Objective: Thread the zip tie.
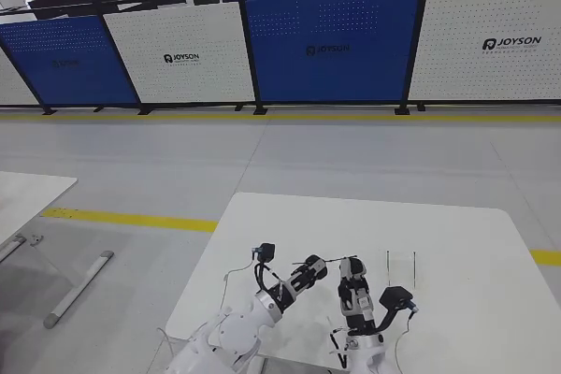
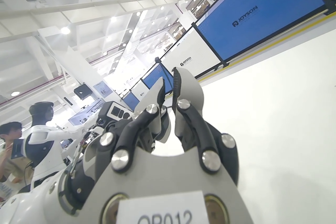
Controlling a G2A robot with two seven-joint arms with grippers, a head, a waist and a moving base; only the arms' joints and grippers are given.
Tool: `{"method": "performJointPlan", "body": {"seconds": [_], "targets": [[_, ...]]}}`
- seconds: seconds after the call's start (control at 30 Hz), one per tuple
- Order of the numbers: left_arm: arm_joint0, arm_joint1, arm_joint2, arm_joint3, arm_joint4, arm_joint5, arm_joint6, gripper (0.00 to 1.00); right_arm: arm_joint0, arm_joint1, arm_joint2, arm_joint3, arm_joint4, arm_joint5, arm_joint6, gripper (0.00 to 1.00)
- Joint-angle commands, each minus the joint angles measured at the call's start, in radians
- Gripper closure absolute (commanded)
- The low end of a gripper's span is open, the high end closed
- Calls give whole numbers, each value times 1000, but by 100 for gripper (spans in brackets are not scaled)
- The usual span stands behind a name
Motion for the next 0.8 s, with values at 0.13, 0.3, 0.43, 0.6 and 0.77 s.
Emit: {"method": "performJointPlan", "body": {"seconds": [0.13, 0.3, 0.43, 0.6, 0.77], "targets": [[0, 0, 0, -2, 1, -2, 2, 100, 2, 0, 3, -3, -1, 2, -4, 96], [4, 1, -4, -2, 4, -10, -4, 100, 1, 1, 8, -9, -2, 8, -2, 97], [7, 2, -7, -4, 7, -18, -8, 100, 1, 1, 10, -10, -1, 14, 2, 95], [10, 3, -10, -6, 9, -20, -8, 100, 6, 0, 5, -5, -2, 22, 12, 80], [10, 3, -11, -6, 7, -20, -9, 100, 10, -2, 1, -3, -8, 35, 18, 85]]}}
